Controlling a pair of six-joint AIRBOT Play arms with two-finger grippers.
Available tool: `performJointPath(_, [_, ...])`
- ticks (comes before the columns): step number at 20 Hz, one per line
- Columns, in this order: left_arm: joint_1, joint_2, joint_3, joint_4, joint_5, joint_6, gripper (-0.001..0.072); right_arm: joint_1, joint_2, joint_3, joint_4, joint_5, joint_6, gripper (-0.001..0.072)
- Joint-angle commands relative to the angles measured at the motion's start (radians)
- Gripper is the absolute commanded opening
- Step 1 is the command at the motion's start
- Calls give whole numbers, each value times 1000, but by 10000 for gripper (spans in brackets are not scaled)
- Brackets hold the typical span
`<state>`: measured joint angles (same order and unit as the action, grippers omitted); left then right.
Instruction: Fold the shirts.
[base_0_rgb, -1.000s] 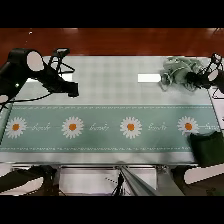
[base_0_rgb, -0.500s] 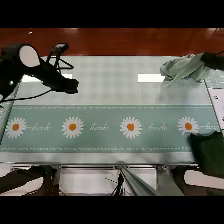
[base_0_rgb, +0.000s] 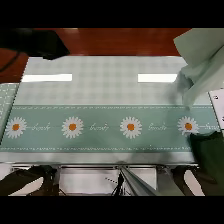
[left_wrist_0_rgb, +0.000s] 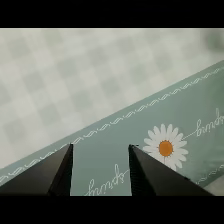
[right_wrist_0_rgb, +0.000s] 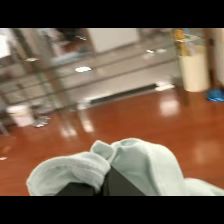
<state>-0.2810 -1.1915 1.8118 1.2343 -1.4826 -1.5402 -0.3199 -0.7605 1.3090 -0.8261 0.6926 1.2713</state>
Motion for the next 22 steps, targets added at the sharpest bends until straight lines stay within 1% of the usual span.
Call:
performJointPath(1, [0, 76, 93, 0, -76, 2, 453, 0, 151, 1, 215, 176, -53, 17])
performJointPath(4, [0, 124, 93, 16, -159, 2, 455, 0, 163, 1, 294, 275, -53, 17])
performJointPath(5, [0, 129, 93, 31, -188, 1, 478, 0, 149, 1, 293, 333, -53, 17])
performJointPath(7, [0, 128, 92, 63, -237, -2, 489, 0, 103, 0, 293, 449, -53, 16])
performJointPath(8, [0, 126, 92, 76, -243, -3, 489, 18, 76, 0, 279, 478, -53, 16])
performJointPath(9, [0, 125, 92, 84, -242, -2, 489, 64, 52, 0, 236, 475, -53, 16])
performJointPath(11, [0, 123, 92, 100, -242, -2, 489, 237, -8, 0, 122, 447, -39, 16])
performJointPath(13, [0, 119, 92, 114, -242, -2, 489, 485, -98, 0, -27, 393, 21, 17])
performJointPath(15, [0, 113, 92, 142, -244, -2, 492, 749, -219, 0, -193, 286, 95, 17])
performJointPath(16, [0, 109, 87, 149, -248, -2, 558, 871, -292, 0, -259, 218, 121, 18])
performJointPath(17, [0, 108, 73, 151, -253, -2, 657, 966, -361, 0, -301, 158, 131, 18])
performJointPath(18, [0, 108, 56, 151, -260, -2, 689, 1046, -436, 0, -332, 101, 135, 19])
performJointPath(19, [0, 108, 35, 151, -273, -2, 689, 1100, -502, 0, -354, 61, 146, 20])
performJointPath(20, [0, 108, 11, 151, -285, -1, 689, 1135, -565, 0, -363, 37, 151, 40])
performJointPath(21, [0, 109, -18, 162, -291, -1, 689, 1146, -609, 0, -362, 29, 154, 226])
performJointPath(22, [0, 109, -48, 170, -291, -1, 689, 1141, -635, 0, -367, 35, 162, 438])
